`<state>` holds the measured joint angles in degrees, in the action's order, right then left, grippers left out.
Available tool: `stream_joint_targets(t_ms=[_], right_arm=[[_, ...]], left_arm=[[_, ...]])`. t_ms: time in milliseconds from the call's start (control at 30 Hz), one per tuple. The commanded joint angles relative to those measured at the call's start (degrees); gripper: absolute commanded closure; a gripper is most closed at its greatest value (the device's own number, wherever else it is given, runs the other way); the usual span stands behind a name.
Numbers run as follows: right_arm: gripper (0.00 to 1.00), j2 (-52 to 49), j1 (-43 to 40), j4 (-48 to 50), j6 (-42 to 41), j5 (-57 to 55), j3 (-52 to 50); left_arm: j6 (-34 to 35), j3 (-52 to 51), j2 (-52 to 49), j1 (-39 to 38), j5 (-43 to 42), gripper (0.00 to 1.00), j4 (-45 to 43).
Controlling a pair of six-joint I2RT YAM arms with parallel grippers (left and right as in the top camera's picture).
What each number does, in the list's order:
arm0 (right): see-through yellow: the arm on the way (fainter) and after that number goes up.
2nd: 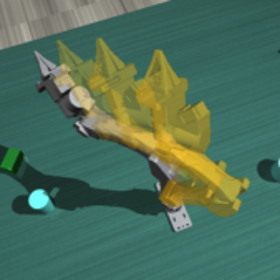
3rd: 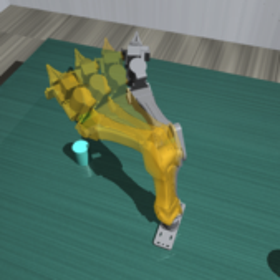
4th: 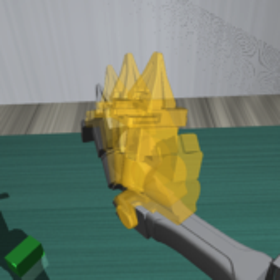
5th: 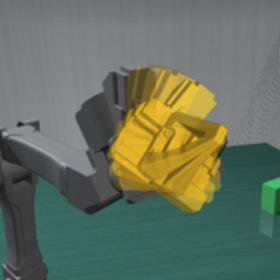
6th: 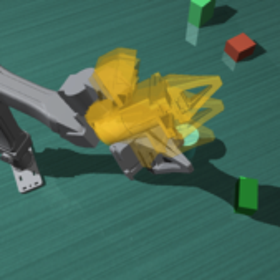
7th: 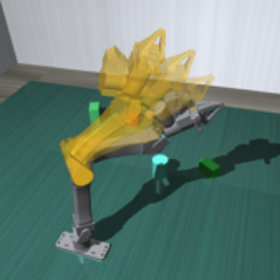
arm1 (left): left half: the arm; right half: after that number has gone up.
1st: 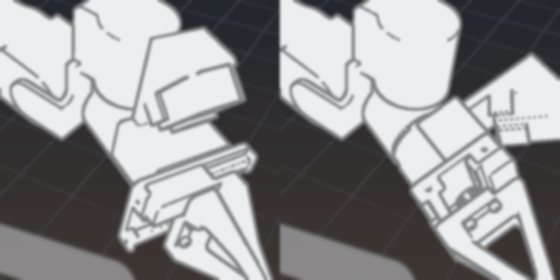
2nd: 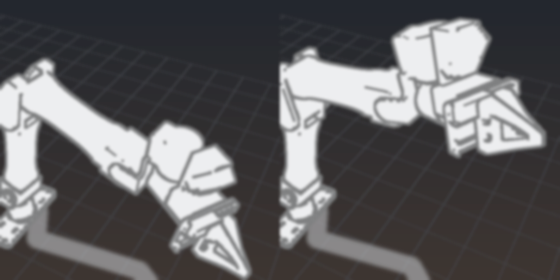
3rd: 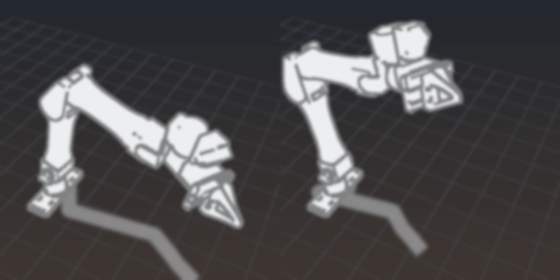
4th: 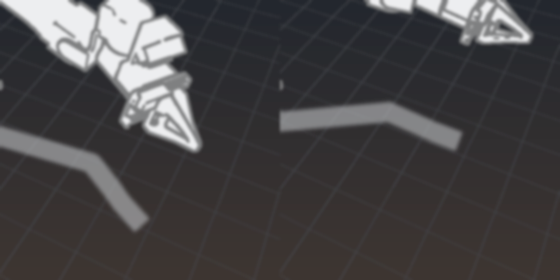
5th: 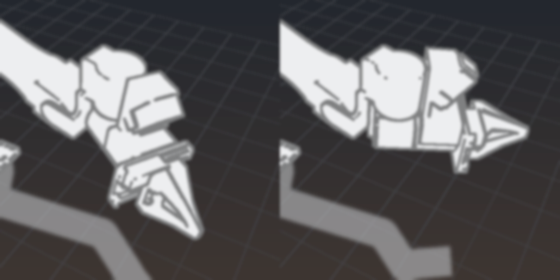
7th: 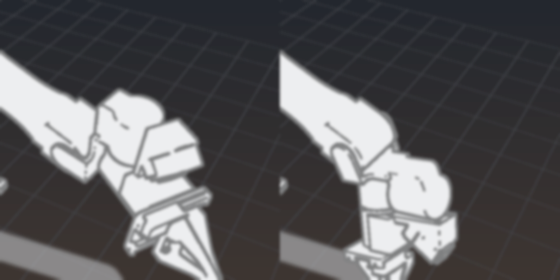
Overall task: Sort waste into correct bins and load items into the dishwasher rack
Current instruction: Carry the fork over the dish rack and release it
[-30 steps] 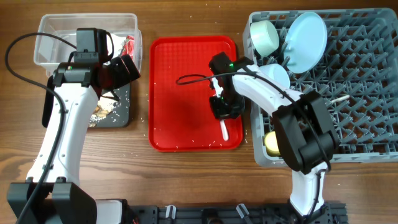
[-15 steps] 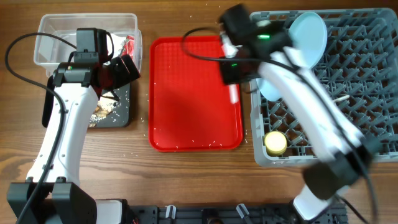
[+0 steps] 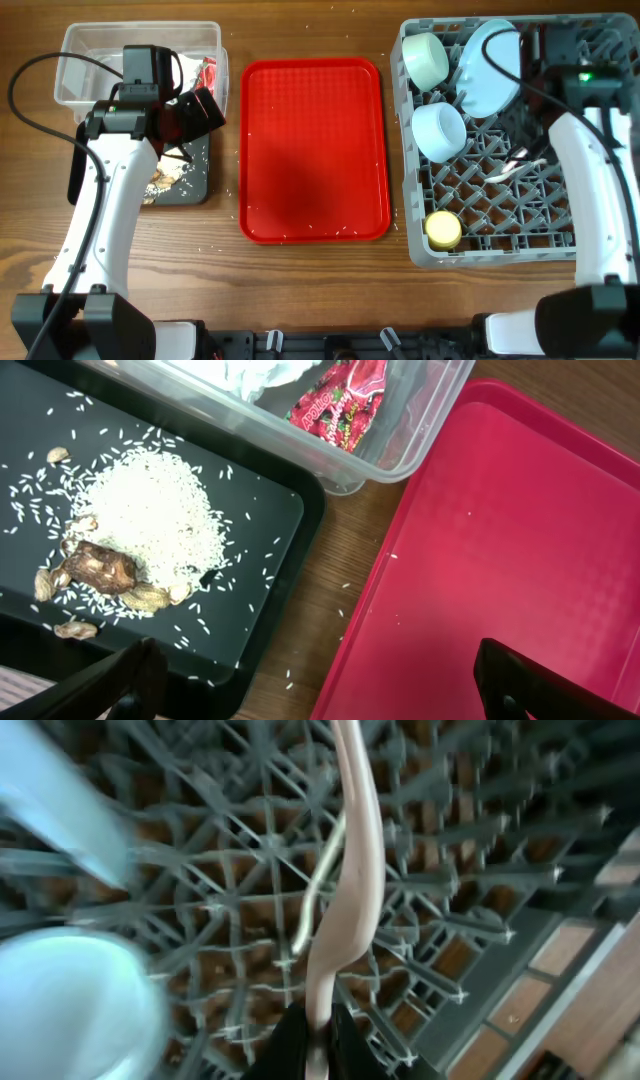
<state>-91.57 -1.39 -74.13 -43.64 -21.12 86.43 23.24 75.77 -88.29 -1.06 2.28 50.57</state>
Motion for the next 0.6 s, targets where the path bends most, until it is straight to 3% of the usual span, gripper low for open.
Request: stream_joint_targets(t_ms=[0,67,200,367,400,500,567], right_arm=[[0.62,-0.11,-0.24,4.37,0.17,3.91,-6.73],[0.56,-0.09,-0.24,4.7,0.2,4.09,-7.41],[0.56,0.44,-0.24,4.26,4.24,6.6,-4.81],[0.52,5.55,-0.07,4.15,15.85,17.42,4.13],[0.39,7.65,-0.07,5.29,22.43,23.71,7.17],[0.13,10.08,1.31,6.88,29.05,31.26,10.1],[0.06,10.93,3.58,7.21,29.83,31.32,10.14]], left_arm=[[0.15,0.85,-0.33,0.33,-0.07,0.0,-0.13],[0.15,0.85,-0.33,0.33,-0.07,0.0,-0.13],[0.15,0.85,-0.33,0.33,-0.07,0.0,-0.13],[0.15,0.85,-0.33,0.33,-0.07,0.0,-0.13],[0.15,0.85,-0.33,0.33,-0.07,0.0,-0.13],[0.15,0.85,-0.33,0.33,-0.07,0.0,-0.13],[0.17,0.85,-0.33,0.33,-0.22,0.0,-0.61]])
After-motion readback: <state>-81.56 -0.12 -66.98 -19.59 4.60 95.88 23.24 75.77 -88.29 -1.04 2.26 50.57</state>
